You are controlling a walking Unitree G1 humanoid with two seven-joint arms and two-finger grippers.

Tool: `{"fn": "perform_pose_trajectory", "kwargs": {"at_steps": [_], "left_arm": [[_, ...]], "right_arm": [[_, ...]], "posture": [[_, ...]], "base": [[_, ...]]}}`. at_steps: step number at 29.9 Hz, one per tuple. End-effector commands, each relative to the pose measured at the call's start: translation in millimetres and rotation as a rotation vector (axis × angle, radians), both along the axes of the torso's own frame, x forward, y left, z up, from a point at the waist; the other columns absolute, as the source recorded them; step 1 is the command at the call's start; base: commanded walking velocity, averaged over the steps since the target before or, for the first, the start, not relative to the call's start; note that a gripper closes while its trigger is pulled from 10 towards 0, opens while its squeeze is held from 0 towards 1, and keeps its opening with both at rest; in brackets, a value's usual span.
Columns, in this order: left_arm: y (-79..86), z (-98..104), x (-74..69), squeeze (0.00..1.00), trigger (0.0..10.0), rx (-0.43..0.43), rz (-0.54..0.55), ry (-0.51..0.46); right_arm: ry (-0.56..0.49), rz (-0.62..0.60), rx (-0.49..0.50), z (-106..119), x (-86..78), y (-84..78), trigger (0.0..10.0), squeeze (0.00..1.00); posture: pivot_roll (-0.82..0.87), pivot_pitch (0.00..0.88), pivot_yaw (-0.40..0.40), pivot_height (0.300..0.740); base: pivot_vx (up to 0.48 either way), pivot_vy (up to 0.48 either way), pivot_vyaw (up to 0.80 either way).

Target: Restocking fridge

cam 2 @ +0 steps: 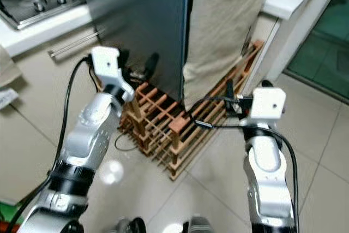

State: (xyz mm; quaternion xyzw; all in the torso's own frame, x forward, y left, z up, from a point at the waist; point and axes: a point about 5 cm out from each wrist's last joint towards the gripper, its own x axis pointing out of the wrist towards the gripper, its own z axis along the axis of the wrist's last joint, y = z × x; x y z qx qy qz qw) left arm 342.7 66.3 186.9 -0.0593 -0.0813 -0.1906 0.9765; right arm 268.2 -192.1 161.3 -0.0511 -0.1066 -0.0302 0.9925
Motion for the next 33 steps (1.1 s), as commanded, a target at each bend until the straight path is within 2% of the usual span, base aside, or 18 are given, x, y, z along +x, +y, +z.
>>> {"fn": "perform_pose_trajectory", "kwargs": {"at_steps": [1, 8, 9, 12, 18, 22, 31, 33], "left_arm": [[-9.5, -6, 3.2, 0.00, 10.0, 0.037, -0.014, 0.036], [-7.7, 0, -2.0, 0.00, 10.0, -0.038, -0.043, -0.001], [-8.4, 1, -7.1, 0.00, 10.0, -0.076, -0.082, 0.006], [-9.6, 3, -11.2, 0.00, 10.0, -0.072, -0.106, -0.008], [-14.8, 16, -11.8, 0.00, 10.0, -0.130, -0.172, -0.014], [-27.6, 18, -3.6, 0.00, 10.0, -0.136, -0.216, 0.015], [-42.9, 19, 13.2, 0.00, 10.0, -0.142, -0.230, 0.049], [-50.9, 20, 19.5, 0.00, 10.0, -0.159, -0.230, 0.073]], "right_arm": [[0.003, -0.011, -0.015, -2, 1.0, -3.1, 10.0, 0.21], [-0.003, -0.024, -0.018, -2, -0.2, -6.9, 10.0, 0.21], [0.000, -0.028, -0.019, -4, -1.0, -8.5, 10.0, 0.21], [0.005, -0.031, -0.019, -5, -1.5, -9.8, 10.0, 0.21], [0.010, -0.026, -0.016, -7, -0.8, -9.3, 10.0, 0.21], [0.005, -0.024, 0.025, -6, 1.7, -9.5, 10.0, 0.21], [0.001, -0.027, 0.011, -5, -1.9, -10.0, 10.0, 0.21], [0.011, -0.027, 0.003, -6, -4.5, -10.3, 10.0, 0.21]], "posture": [[-0.22, 0.059, 0.048, 0.740], [-0.23, 0.063, 0.052, 0.740], [-0.23, 0.066, 0.050, 0.740], [-0.23, 0.069, 0.046, 0.740], [-0.22, 0.071, 0.043, 0.740], [-0.22, 0.078, 0.047, 0.740], [-0.24, 0.098, 0.055, 0.740], [-0.25, 0.108, 0.055, 0.740]], "base": [[0.000, 0.000, 0.00], [0.000, 0.000, 0.00], [0.000, 0.000, 0.00], [0.000, 0.000, 0.00], [0.000, 0.000, 0.00], [0.000, 0.000, 0.00], [0.000, 0.000, 0.00], [0.000, 0.000, 0.00]]}}
